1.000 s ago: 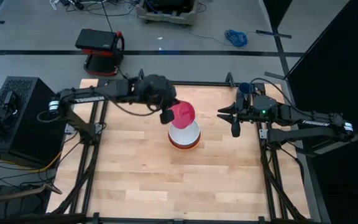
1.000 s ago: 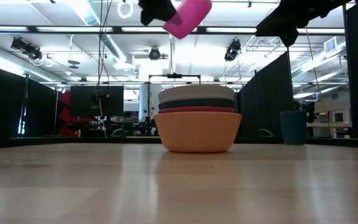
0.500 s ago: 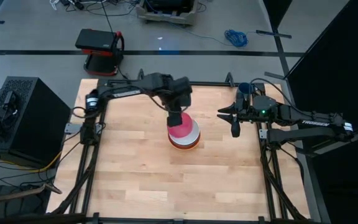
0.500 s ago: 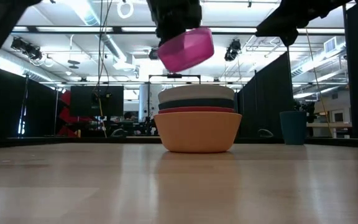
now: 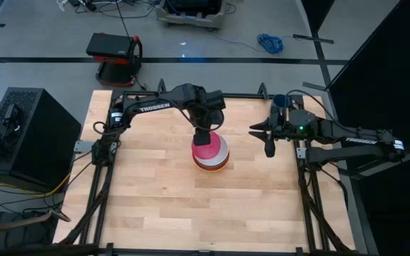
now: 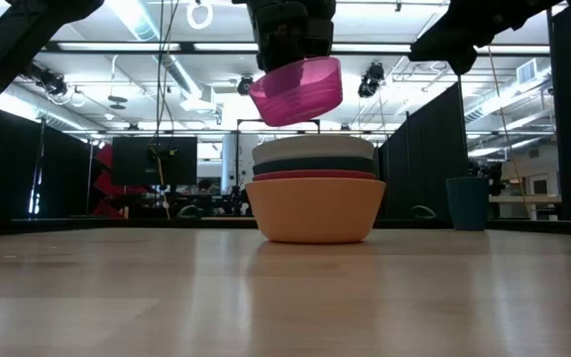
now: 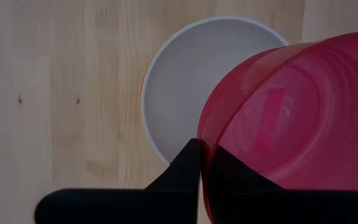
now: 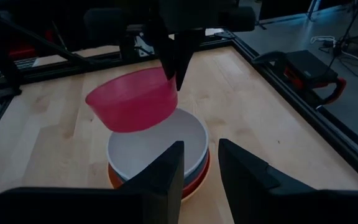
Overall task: Nest bowls inside each other
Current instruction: Stack the pink bowl on top of the white bowl
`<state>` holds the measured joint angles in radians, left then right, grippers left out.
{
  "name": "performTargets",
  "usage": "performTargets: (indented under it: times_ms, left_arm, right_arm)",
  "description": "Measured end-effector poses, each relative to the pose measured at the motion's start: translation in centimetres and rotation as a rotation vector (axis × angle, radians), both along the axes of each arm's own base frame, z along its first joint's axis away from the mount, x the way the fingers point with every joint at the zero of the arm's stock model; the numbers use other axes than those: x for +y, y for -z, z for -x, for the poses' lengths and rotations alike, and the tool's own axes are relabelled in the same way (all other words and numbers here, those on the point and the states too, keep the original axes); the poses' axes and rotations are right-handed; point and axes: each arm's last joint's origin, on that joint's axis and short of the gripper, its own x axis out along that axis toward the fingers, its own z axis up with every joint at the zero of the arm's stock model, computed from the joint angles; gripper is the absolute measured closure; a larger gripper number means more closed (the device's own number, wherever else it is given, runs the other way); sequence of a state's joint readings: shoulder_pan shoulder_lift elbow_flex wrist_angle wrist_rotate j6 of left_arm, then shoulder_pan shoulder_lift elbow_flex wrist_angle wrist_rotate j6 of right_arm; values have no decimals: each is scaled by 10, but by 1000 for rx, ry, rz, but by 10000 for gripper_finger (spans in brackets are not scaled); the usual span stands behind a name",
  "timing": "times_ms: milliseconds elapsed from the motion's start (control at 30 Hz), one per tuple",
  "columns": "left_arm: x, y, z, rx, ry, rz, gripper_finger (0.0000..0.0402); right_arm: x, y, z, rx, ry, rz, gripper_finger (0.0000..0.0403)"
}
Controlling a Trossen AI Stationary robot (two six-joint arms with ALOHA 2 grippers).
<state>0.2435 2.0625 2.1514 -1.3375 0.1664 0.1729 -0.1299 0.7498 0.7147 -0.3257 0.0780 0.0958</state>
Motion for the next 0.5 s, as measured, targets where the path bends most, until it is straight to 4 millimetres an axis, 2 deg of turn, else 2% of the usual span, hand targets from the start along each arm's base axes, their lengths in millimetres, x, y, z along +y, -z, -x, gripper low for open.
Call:
performTargets:
  times_ms: [333,500]
  left_arm:
    - [4,-1,-6,-59,25,-27,402]
    - [11,14,-12,-19,13,-16,402]
  right_arm:
    - [0,0,0,3,0,-1,316]
    - [0,1,0,6,1,-3,316]
